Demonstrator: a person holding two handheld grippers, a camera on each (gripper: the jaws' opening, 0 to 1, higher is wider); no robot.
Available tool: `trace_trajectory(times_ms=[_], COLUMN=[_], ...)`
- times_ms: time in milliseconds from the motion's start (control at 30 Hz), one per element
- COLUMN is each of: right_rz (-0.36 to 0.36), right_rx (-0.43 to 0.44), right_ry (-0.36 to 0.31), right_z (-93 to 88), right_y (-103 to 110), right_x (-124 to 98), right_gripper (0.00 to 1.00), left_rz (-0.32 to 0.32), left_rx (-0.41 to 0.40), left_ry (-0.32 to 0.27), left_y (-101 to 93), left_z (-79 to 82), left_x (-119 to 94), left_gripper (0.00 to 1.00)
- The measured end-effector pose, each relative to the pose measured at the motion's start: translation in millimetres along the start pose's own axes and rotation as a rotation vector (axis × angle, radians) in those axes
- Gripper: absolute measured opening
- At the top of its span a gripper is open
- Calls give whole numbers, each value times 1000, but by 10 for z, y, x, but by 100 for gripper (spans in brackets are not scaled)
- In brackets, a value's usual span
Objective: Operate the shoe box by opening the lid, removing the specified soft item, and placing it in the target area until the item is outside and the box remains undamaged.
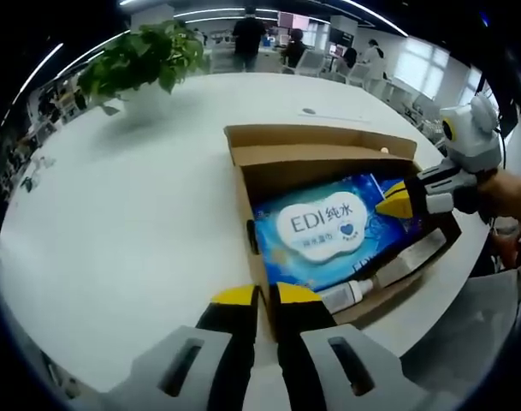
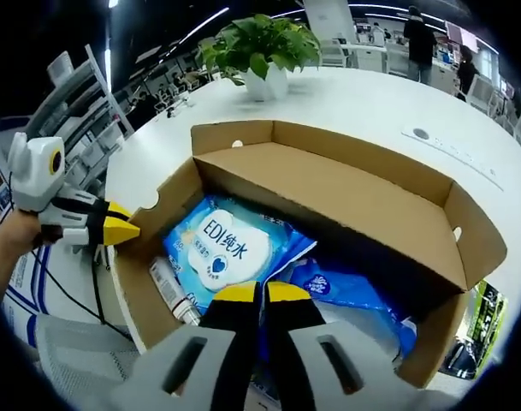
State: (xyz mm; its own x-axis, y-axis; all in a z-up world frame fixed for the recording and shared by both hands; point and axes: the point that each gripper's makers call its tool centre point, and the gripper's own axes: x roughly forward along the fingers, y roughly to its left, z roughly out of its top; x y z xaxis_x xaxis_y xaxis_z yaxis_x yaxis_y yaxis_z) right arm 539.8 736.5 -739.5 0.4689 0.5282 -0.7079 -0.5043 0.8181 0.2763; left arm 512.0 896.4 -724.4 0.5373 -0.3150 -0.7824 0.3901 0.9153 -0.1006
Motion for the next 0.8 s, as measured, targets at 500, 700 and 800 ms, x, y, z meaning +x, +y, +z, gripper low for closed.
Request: trace_trajectory(times_ms=[500,700,800], right_rz=[-54,-63,-65], right_rx=[39,58,67], right_ry=[-37,-47,-53], right_z=[-19,-30,-34], right_y=[-190,-231,-246], right_x=[-293,-380,-410], right_gripper=[0,0,0], left_rz=[4,-3,4], left_rx=[21,47,64], left_ry=[22,53,52], left_y=[-11,-16,-20], left_z=[6,10,42], left_x=[-2,-4,-28], left_gripper=[4,5,4])
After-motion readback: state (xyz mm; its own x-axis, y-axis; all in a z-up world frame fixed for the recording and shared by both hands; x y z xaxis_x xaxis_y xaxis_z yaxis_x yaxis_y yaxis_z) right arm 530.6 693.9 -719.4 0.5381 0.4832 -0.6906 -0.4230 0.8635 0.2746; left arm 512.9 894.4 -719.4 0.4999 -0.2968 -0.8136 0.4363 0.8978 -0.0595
